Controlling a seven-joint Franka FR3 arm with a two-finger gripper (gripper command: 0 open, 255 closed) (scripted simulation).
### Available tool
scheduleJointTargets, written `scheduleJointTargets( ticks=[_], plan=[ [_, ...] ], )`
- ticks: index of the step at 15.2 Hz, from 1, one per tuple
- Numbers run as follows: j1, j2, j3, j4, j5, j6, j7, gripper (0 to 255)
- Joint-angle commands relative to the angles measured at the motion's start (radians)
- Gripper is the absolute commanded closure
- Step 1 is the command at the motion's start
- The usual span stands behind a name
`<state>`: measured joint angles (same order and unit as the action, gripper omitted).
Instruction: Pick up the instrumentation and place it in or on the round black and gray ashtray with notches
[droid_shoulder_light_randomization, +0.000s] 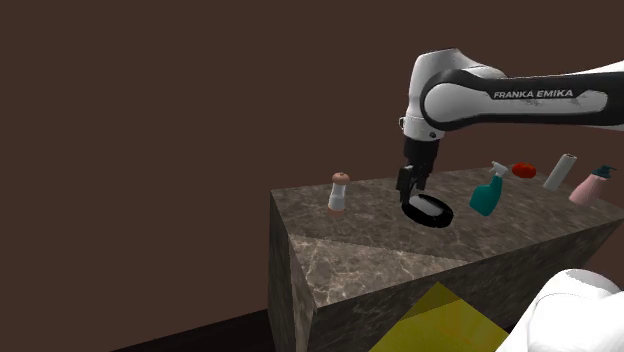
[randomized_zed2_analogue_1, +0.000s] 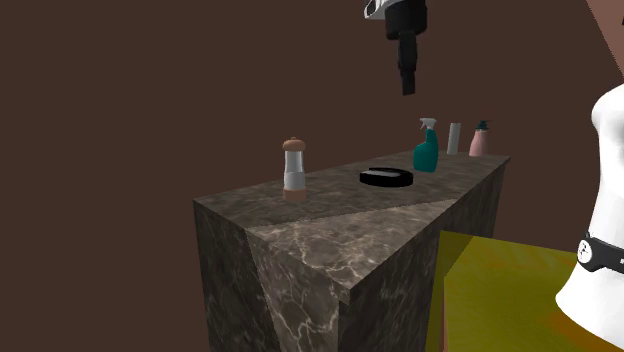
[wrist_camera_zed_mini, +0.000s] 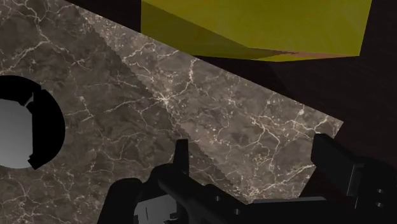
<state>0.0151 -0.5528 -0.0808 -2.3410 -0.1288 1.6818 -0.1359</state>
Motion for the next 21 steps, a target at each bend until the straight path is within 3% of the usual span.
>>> scheduleJointTargets(
  ticks=[1, 11, 21],
  plan=[
    [-0.002, 0.079, -0.022, 0.038, 0.001, 0.057, -0.022, 0],
    [-0.003, 0.44, -0.09, 0.28, 0.071, 0.234, -0.125, 0],
    [-0.039, 0.818, -0.11, 0.661, 0.202, 0.274, -0.238, 0]
  ],
)
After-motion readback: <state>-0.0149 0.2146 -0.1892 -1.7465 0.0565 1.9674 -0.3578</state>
